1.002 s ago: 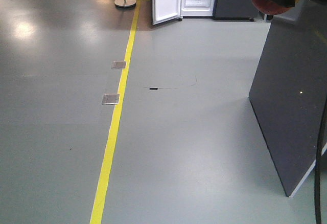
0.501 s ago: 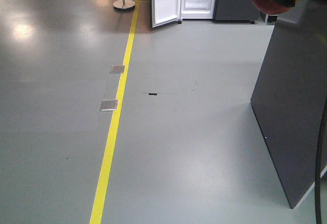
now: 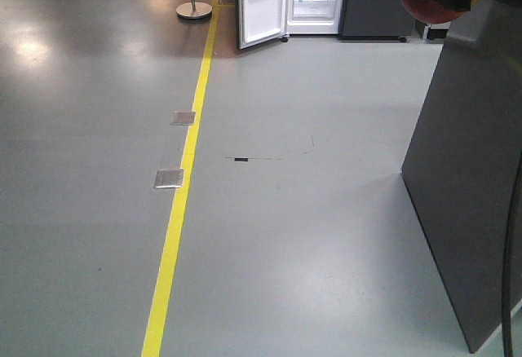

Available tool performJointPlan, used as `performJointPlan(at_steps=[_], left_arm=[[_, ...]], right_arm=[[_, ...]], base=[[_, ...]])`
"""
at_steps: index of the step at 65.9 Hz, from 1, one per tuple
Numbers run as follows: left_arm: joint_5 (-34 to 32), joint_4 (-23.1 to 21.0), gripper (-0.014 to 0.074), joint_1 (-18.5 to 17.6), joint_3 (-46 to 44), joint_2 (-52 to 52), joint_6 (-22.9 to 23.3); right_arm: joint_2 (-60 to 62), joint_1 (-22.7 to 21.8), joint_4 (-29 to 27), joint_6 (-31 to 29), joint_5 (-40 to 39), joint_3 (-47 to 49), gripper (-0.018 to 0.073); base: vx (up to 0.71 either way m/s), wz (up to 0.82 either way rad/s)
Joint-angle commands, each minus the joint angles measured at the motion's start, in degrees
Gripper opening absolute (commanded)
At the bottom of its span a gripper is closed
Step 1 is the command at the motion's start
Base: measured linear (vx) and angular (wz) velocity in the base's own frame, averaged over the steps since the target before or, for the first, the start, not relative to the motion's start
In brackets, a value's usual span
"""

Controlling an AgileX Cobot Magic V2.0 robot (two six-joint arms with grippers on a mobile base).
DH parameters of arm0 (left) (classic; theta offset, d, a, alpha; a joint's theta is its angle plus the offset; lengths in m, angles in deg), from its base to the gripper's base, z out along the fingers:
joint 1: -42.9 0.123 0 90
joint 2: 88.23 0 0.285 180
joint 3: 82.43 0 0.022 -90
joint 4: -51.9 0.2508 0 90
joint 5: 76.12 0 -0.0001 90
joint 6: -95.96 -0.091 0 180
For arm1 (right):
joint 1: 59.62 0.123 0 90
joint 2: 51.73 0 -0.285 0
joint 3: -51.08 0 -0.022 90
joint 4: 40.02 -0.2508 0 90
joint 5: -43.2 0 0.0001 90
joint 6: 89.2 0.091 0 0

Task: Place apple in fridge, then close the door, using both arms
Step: 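Drive along the yellow floor line toward the open refrigerator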

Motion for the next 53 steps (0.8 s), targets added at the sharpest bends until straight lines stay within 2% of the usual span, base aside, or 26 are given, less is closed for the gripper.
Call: performJointPlan(at_steps=[1, 53], left_arm=[[-4.2, -0.3, -0.0006, -0.3, -1.2, 0.3, 0.0], [-4.2, -0.3, -0.0006, -0.3, -1.2, 0.3, 0.0]], right_arm=[[1.7, -0.2, -2.2, -0.2, -3.5, 1.8, 0.0122], [1.7, -0.2, -2.2, -0.2, -3.5, 1.8, 0.0122]], base=[[0.15, -0.03], [0.15, -0.01]])
